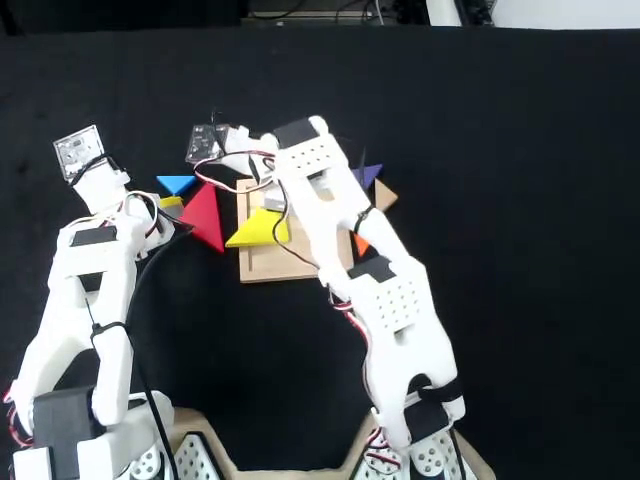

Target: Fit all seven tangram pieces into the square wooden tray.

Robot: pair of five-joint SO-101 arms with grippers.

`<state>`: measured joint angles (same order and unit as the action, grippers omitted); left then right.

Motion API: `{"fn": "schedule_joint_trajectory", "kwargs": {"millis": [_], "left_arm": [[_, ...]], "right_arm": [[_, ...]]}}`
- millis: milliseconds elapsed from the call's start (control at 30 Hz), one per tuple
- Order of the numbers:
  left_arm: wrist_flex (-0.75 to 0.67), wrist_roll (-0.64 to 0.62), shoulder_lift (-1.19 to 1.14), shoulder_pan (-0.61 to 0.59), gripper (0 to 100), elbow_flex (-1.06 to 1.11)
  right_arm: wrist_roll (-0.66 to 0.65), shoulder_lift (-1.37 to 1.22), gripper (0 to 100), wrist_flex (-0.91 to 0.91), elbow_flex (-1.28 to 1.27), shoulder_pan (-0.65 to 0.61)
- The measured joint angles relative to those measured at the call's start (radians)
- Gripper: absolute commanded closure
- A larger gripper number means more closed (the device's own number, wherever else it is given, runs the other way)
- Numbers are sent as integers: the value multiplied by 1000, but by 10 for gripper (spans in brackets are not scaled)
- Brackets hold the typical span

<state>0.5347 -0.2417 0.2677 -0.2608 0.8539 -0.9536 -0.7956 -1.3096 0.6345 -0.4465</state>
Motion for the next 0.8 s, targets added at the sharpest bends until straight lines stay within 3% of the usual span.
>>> {"fn": "schedule_joint_trajectory", "kwargs": {"millis": [167,433,800], "left_arm": [[0,0,0,0,707,0],[0,0,0,-23,707,0],[0,-61,0,-83,707,0]], "right_arm": [[55,0,988,-83,15,-18],[175,0,988,-31,17,-144],[192,0,988,-163,17,-193]]}}
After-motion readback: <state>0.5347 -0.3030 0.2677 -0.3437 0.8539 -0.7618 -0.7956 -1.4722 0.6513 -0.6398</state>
